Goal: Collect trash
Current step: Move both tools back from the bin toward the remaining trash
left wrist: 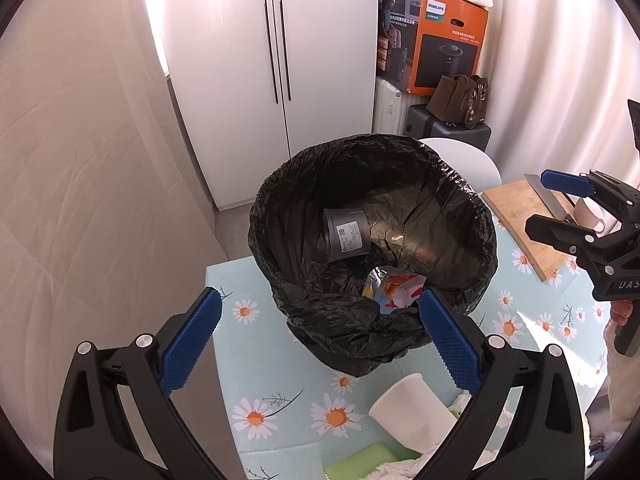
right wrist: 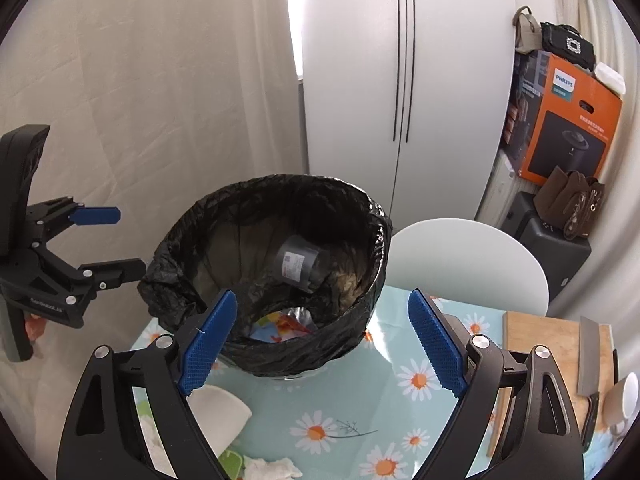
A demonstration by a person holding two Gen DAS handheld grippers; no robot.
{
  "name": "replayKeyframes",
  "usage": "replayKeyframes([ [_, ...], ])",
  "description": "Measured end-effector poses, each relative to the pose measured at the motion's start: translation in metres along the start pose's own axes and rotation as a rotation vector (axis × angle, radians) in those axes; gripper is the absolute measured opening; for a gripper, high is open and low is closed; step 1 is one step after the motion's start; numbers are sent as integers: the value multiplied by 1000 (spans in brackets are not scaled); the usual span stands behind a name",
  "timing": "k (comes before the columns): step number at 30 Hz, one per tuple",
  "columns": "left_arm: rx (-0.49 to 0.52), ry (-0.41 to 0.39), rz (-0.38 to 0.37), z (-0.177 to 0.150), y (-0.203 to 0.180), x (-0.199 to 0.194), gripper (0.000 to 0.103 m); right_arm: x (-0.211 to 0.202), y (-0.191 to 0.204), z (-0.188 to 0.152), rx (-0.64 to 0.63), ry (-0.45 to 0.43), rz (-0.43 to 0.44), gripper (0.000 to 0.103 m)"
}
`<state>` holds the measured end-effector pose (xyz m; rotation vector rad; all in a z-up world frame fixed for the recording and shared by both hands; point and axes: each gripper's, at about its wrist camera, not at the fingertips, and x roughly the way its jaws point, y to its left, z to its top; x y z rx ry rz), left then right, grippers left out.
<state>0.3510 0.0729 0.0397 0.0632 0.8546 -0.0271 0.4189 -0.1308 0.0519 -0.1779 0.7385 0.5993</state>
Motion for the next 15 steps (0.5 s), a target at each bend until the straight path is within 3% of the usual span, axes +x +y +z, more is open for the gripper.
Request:
replayKeyframes([
  [15,-29,54,41,-60,-7,-34,97,-34,22,-35,-37,19,-32,87],
])
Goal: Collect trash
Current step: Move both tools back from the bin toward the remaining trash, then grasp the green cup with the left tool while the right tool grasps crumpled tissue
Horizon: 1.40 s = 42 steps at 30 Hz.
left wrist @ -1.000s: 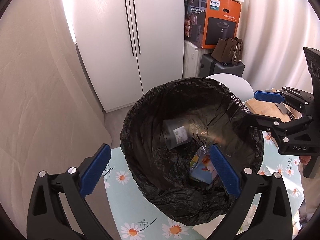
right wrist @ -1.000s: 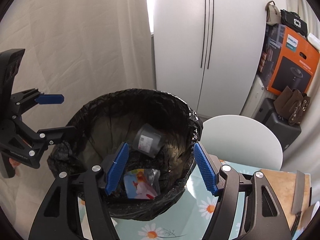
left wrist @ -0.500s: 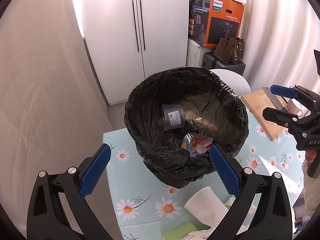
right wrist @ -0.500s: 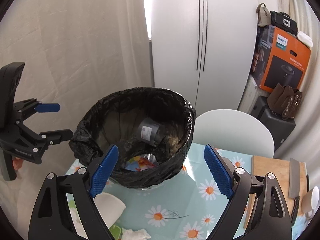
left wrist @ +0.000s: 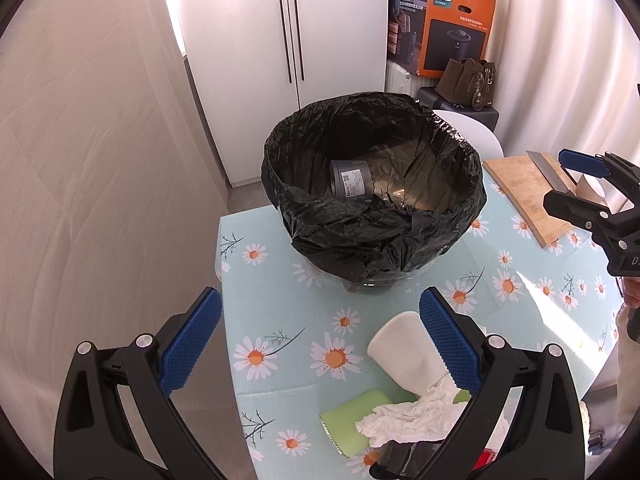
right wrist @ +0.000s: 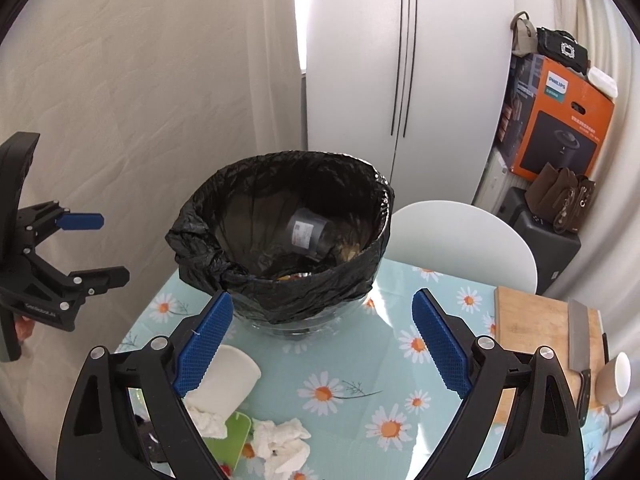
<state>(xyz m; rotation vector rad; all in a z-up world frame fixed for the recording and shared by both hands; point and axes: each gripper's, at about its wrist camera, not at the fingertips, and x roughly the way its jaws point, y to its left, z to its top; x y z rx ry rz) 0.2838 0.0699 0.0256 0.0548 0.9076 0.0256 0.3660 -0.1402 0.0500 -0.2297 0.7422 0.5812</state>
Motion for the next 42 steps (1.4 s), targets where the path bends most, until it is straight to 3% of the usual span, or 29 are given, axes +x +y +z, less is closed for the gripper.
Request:
replayKeyframes([
  [11,-48,17,44,-36,0,-20,97,-8,10,-31,-23,40,45,87],
  [21,-9,74,79,-78,-6,-10,97,12,4,-65,-11,134,53,87],
  [24,11,105,64,-88,-9,-2,97,22,1,-77,-7,171,54,87],
  [33,-12,162,-84,-124,-4,28,97,52,3,-111,-14,280,74,87],
  [42,59,301,-81,-150,2,65,97,82,3,-140,4,384,69,87],
])
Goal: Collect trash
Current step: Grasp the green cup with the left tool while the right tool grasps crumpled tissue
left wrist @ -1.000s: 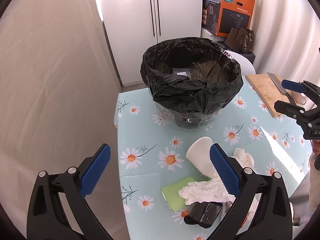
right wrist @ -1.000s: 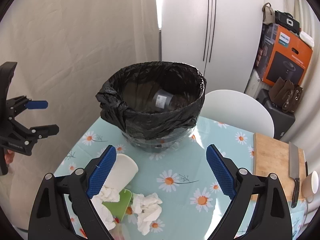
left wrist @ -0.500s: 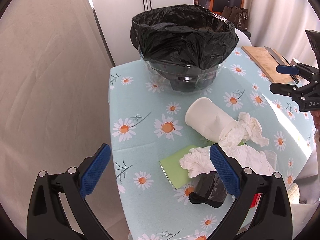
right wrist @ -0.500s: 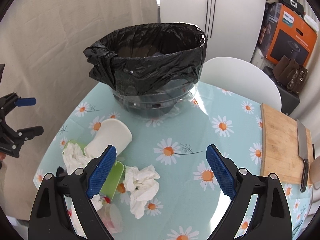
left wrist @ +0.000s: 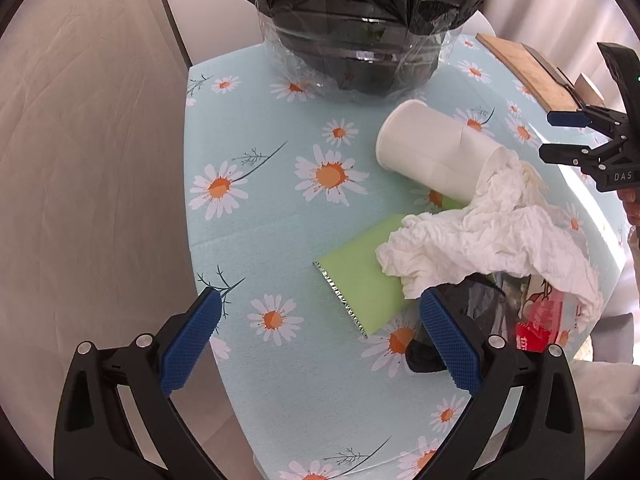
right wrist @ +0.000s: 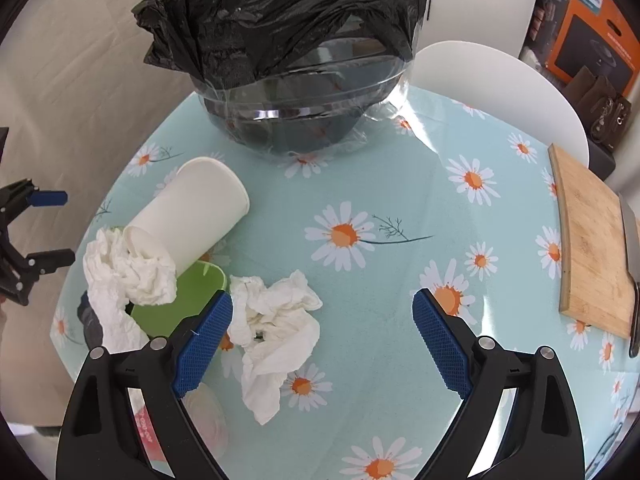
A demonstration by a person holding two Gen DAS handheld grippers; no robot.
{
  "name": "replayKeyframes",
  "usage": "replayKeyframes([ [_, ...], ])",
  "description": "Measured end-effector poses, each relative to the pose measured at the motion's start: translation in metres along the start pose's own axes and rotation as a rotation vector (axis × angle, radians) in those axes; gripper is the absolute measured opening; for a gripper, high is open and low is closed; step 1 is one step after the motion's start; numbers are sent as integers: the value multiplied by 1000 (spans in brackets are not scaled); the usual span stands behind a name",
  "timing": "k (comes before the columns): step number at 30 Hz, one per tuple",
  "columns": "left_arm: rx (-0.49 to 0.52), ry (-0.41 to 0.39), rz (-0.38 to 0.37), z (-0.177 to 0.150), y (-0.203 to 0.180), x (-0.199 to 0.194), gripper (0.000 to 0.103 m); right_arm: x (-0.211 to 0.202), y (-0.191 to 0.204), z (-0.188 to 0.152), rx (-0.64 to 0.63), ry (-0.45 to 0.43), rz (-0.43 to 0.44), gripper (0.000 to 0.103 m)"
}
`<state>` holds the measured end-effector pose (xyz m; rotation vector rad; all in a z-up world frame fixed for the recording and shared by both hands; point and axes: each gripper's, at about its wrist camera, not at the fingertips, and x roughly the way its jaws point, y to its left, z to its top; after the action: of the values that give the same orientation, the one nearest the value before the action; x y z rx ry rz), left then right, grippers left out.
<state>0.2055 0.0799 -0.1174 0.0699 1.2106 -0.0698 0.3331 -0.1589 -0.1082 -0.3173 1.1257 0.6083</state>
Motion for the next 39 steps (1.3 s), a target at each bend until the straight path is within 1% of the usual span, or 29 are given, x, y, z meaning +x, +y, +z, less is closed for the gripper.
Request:
replayKeyframes([
  [4,53,40,-48,-4,0,14,97,16,4,-6,-15,47,-3,87],
  [9,152,89,-95,-2,-5,30,97,34,6,-9,-6,104,8,87],
  [11,192,105,-97,0,-8,38,97,41,8,-9,-9,121,10,87],
  [13,233,116,-96,3,-11,45,97,46,8,-8,-3,133,21,87],
  [16,273,120,-133,8,-13,54,97,53,8,-6,24,146,36,87],
  [18,303,137,-140,11,-16,63,97,55,8,-5,34,157,43,87],
  [20,350,143,-146,14,-21,71,97,54,9,-3,44,152,65,87],
  [22,377,146,-169,16,-24,77,97,52,9,-2,55,146,84,87],
  [25,436,102,-152,20,-29,79,99,56,12,-2,57,165,89,87],
  [29,484,62,-171,27,-35,81,99,67,19,-2,74,177,83,89],
  [31,492,51,-176,28,-36,81,99,68,20,-3,93,166,81,94],
  [33,490,34,-179,26,-37,80,99,70,24,-4,86,156,62,96],
  [35,477,12,-182,26,-37,79,99,72,29,-4,83,150,48,96],
  [36,475,1,-184,33,-38,80,99,74,30,-3,90,151,49,96],
  [39,462,-23,-189,27,-32,79,99,77,37,-2,76,166,38,96],
])
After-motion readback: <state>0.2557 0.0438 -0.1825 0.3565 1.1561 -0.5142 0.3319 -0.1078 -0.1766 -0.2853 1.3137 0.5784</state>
